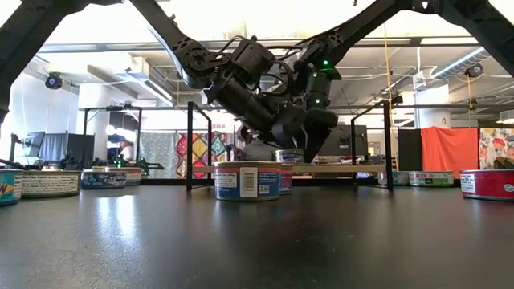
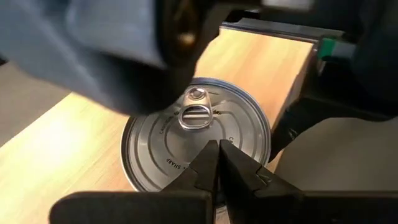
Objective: Stack canned seafood by type on shelf
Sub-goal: Put the green tuna can on the shelf
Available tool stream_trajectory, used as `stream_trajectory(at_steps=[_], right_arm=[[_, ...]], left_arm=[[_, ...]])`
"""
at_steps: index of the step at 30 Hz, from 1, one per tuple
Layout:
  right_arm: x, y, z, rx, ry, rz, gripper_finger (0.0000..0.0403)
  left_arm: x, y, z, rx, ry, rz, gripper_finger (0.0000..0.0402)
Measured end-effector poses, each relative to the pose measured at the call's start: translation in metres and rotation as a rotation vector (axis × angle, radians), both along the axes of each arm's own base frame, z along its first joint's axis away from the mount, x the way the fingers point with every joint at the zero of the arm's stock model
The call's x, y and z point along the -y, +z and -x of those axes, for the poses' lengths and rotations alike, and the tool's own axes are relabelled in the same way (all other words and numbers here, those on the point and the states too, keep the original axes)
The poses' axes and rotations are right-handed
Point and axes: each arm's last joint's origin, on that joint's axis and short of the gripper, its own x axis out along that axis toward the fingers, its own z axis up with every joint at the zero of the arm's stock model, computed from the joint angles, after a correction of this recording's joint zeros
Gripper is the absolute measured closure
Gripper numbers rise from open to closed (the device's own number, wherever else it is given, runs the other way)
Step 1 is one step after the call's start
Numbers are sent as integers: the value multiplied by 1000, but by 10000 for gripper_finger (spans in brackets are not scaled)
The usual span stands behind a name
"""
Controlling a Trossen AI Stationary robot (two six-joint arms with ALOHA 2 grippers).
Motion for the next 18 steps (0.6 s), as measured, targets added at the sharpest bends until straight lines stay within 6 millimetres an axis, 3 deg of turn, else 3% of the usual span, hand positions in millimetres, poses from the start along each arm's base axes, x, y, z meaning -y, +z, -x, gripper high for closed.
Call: stream_trajectory(at_steps=[6, 12, 18], right_arm=[[-2, 0, -1, 10, 27, -8, 21], [-4, 2, -3, 74, 56, -70, 21], [-2, 2, -6, 101, 51, -63, 21]], left_arm=[[2, 11, 1, 74, -79, -39, 402], [6, 8, 5, 308, -170, -65, 401], [1, -2, 10, 282, -101, -72, 402]])
